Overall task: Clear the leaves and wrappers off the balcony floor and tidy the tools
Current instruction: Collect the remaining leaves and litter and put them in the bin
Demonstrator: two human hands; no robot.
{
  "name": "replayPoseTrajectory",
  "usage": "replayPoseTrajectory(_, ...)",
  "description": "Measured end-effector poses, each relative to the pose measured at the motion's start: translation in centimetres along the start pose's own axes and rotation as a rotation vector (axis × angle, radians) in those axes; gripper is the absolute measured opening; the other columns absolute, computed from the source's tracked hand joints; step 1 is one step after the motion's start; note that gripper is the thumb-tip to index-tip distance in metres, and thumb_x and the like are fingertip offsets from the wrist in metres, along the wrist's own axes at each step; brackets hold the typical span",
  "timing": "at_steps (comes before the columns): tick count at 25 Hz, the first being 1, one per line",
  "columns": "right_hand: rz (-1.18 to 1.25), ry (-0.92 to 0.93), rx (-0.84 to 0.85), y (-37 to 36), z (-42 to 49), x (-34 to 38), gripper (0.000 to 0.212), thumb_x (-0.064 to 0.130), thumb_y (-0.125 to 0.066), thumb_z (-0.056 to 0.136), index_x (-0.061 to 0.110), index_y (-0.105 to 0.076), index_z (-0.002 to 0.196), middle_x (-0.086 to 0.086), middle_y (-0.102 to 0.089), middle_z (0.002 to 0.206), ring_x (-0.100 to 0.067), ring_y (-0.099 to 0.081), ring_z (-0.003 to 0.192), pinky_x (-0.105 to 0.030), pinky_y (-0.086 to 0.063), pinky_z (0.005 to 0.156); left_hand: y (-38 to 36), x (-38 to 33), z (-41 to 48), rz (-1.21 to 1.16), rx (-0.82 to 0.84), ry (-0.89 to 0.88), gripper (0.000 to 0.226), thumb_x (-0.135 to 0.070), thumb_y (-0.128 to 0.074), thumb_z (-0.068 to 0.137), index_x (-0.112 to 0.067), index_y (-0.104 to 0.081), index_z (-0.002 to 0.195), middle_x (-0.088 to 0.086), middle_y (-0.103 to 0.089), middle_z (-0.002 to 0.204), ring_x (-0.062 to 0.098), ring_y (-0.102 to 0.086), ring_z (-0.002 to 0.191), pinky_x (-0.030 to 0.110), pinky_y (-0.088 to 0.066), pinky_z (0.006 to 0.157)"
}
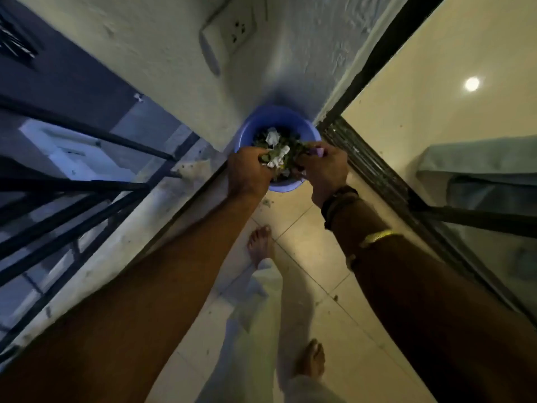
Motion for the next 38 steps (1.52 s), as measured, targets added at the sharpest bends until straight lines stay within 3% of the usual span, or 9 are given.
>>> replayPoseTrajectory(4,-0.066,-0.057,0.162,-4.1,7.1,-1.8,0.060,0.014,-0.081,0.071,0.018,-0.067,0.130,-0.010,-0.072,0.116,-0.036,-0.068,0.106,-0.049,-0.057,0.094,-4.9,2.7,6.5,-0.010,0.215,0.150,0.053,-0.013,-0.080,0.080,-0.008,-0.063,0.130,0.016,-0.065,0.129,0.030,-0.059,0.123,0.032,-0.045,0.094)
replayPoseTrajectory(7,0.047,-0.103,0.123,-2.5,7.3,-2.1,0.056,0.004,-0.079,0.078,0.014,-0.065,0.131,-0.011,-0.069,0.114,-0.033,-0.068,0.099,-0.050,-0.059,0.090,-4.1,3.0,6.4,-0.103,0.161,0.230,0.067,-0.005,-0.077,0.083,-0.003,-0.048,0.143,0.015,-0.052,0.146,0.029,-0.048,0.135,0.029,-0.040,0.103)
replayPoseTrajectory(12,0.441,-0.109,-0.005,7.8,-2.3,-1.3,0.019,-0.003,-0.062,0.092,0.010,-0.071,0.103,-0.009,-0.069,0.094,-0.027,-0.066,0.092,-0.038,-0.059,0.076,-1.3,-3.8,-1.9,-0.239,0.046,0.122,0.046,-0.006,-0.068,0.081,-0.006,-0.064,0.127,0.011,-0.070,0.118,0.027,-0.066,0.110,0.035,-0.053,0.096)
replayPoseTrajectory(16,0.637,-0.075,-0.174,19.1,-11.9,-3.4,0.017,0.002,-0.062,0.096,0.011,-0.071,0.106,-0.009,-0.073,0.102,-0.022,-0.070,0.094,-0.037,-0.062,0.081,-4.2,-12.6,-12.5,-0.279,0.238,-0.106,0.022,-0.012,-0.065,0.090,-0.017,-0.070,0.110,0.000,-0.074,0.098,0.017,-0.069,0.093,0.038,-0.058,0.091)
replayPoseTrajectory(20,0.825,-0.055,-0.404,31.1,-18.8,-10.9,0.018,0.006,-0.066,0.096,0.009,-0.072,0.112,-0.009,-0.075,0.105,-0.021,-0.070,0.090,-0.039,-0.062,0.080,-12.8,-19.0,-24.1,-0.159,0.504,-0.378,0.019,-0.015,-0.066,0.094,-0.016,-0.071,0.112,-0.001,-0.074,0.100,0.013,-0.071,0.094,0.039,-0.060,0.089)
replayPoseTrajectory(25,1.001,-0.045,-0.669,45.3,-27.4,-22.9,0.016,0.005,-0.066,0.094,0.016,-0.074,0.102,-0.007,-0.074,0.099,-0.018,-0.069,0.086,-0.035,-0.062,0.074,-23.2,-22.9,-41.5,0.120,0.559,-0.762,0.018,-0.020,-0.067,0.094,-0.016,-0.074,0.110,-0.003,-0.075,0.104,0.008,-0.069,0.094,0.035,-0.058,0.091)
replayPoseTrajectory(29,1.111,-0.061,-0.859,56.7,-35.4,-32.3,0.018,0.002,-0.063,0.095,0.011,-0.074,0.107,-0.007,-0.076,0.098,-0.015,-0.068,0.078,-0.031,-0.060,0.068,-31.9,-24.2,-56.2,0.204,0.786,-0.866,0.021,-0.021,-0.064,0.095,-0.014,-0.073,0.112,0.000,-0.076,0.104,0.012,-0.070,0.095,0.041,-0.058,0.091)
replayPoseTrajectory(35,1.290,-0.052,-1.188,72.6,-44.2,-46.5,0.019,-0.002,-0.059,0.096,0.004,-0.074,0.108,-0.009,-0.073,0.094,-0.016,-0.067,0.072,-0.028,-0.060,0.064,-46.7,-26.8,-74.8,0.279,1.093,-1.060,0.021,-0.016,-0.065,0.094,-0.011,-0.074,0.112,-0.006,-0.073,0.097,-0.006,-0.065,0.081,0.004,-0.049,0.077)
replayPoseTrajectory(38,1.392,-0.083,-1.310,79.5,-46.5,-52.8,0.018,-0.002,-0.060,0.095,-0.001,-0.072,0.108,-0.013,-0.072,0.094,-0.018,-0.068,0.071,-0.029,-0.060,0.065,-53.9,-27.4,-81.7,0.257,1.213,-0.997,0.020,-0.028,-0.068,0.087,-0.022,-0.075,0.105,-0.012,-0.075,0.089,0.001,-0.070,0.079,0.031,-0.060,0.083)
Point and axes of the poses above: each hand's wrist, its own z-axis towards the middle knuckle, its own y-axis out of the back of the hand, x = y × z, the point moved 5 cm from there along z, towards the middle knuckle
